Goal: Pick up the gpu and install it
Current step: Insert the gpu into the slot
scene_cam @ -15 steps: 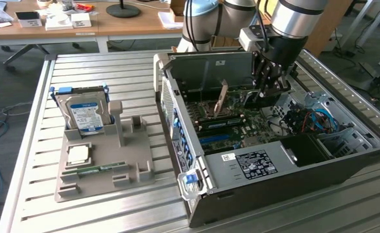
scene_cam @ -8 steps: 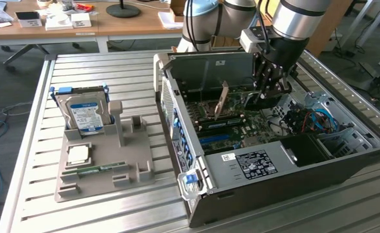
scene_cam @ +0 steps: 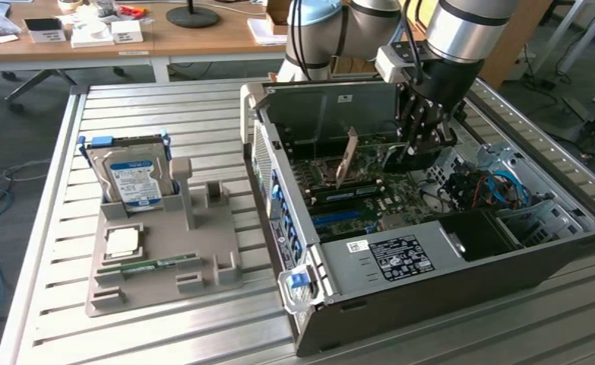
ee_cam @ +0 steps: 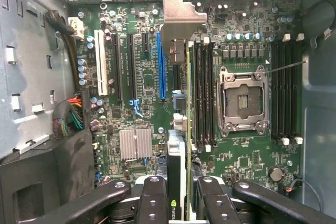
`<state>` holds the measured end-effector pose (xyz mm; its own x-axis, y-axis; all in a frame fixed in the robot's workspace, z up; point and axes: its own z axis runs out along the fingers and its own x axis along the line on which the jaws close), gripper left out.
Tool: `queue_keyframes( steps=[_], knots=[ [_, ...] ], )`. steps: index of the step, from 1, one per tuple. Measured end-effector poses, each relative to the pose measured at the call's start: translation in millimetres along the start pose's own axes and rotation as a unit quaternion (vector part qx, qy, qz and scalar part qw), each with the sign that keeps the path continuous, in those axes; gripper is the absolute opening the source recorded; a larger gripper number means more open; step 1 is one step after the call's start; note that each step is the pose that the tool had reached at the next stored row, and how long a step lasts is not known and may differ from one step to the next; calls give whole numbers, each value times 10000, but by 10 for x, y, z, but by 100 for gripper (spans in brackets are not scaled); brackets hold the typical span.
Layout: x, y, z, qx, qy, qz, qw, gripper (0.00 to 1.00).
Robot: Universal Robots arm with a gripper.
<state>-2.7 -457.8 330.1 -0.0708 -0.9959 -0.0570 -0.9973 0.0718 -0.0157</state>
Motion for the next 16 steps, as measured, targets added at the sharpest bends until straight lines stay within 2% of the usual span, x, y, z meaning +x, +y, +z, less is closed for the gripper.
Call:
queue_keyframes(
  steps=[16],
  knots=[
    [1, 1, 20, 0, 1, 0, 10000, 27]
  ],
)
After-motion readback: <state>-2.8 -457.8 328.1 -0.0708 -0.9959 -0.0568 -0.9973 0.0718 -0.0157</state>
